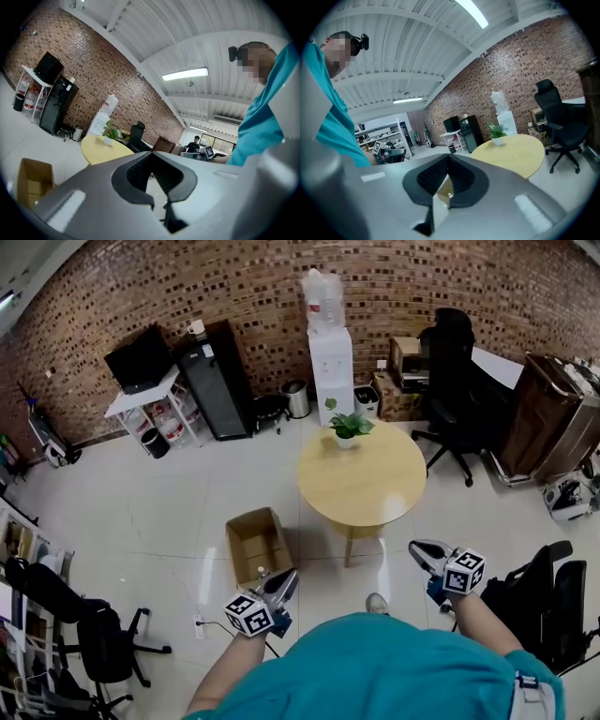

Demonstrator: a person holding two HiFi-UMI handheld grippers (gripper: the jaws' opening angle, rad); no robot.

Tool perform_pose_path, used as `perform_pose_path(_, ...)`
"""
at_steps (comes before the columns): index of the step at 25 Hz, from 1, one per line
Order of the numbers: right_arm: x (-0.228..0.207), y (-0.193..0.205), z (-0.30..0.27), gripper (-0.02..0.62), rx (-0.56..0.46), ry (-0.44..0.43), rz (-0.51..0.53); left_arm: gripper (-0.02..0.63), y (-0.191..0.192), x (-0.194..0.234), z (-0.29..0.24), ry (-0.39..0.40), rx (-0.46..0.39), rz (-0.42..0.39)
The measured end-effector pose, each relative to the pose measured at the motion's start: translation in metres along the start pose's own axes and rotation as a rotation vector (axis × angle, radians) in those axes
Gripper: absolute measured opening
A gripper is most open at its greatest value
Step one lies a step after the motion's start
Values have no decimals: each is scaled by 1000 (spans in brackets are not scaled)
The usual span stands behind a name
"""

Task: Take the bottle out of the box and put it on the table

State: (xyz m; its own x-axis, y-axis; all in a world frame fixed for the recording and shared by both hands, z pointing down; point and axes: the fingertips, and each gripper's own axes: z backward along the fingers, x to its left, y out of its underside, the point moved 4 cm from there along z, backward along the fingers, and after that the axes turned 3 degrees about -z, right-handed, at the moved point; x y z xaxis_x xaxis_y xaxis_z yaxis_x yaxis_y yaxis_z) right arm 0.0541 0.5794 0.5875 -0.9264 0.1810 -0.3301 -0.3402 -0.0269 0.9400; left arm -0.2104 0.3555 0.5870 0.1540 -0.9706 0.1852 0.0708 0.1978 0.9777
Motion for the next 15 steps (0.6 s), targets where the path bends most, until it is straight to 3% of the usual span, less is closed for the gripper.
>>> perform_pose_path(8, -135, -21, 0, 2, 45, -114, 80, 0, 24, 18, -124, -88, -8, -22)
perform_pose_path(15, -223, -51, -25, 2, 82, -151, 108, 0, 25, 48, -225, -80, 26, -13)
